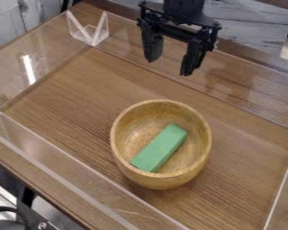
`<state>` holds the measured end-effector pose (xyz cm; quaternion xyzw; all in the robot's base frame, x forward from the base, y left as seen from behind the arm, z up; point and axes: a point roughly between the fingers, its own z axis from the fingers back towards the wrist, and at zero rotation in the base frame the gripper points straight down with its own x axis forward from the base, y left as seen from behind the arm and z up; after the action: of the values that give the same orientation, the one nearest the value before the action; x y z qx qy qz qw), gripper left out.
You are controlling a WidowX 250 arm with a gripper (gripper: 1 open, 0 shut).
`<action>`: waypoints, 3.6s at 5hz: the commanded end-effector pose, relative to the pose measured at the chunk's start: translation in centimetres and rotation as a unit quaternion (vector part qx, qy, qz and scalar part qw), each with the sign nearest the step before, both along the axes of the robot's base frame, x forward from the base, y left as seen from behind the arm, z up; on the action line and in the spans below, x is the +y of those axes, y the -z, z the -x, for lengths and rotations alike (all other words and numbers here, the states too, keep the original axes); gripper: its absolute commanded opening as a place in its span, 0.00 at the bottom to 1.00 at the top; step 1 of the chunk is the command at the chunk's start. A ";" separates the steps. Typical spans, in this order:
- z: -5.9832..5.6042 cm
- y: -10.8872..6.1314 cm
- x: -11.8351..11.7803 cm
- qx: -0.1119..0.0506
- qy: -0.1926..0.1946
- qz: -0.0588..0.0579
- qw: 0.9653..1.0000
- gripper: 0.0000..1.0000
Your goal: Remove the green block from inside the brown bowl and put it on the table
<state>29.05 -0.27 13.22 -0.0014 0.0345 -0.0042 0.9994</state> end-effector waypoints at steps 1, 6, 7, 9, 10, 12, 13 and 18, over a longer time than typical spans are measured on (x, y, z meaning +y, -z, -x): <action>1.6 0.9 -0.5 -0.003 0.017 0.003 1.000 1.00; 7.5 8.9 -4.4 -0.050 0.141 0.006 0.989 0.00; 7.7 9.0 -4.4 -0.045 0.139 0.010 0.989 0.00; 8.1 8.6 -4.5 -0.029 0.132 0.019 0.991 0.00; 8.4 8.3 -4.5 -0.019 0.128 0.023 0.991 0.00; 8.9 7.5 -4.4 0.001 0.118 0.035 0.992 0.00; 9.1 6.9 -4.3 0.010 0.111 0.041 0.993 0.00; 8.3 4.5 -3.7 0.007 0.077 0.070 0.995 0.00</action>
<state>19.56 -3.98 7.17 -0.0676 0.0794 -0.0788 0.9914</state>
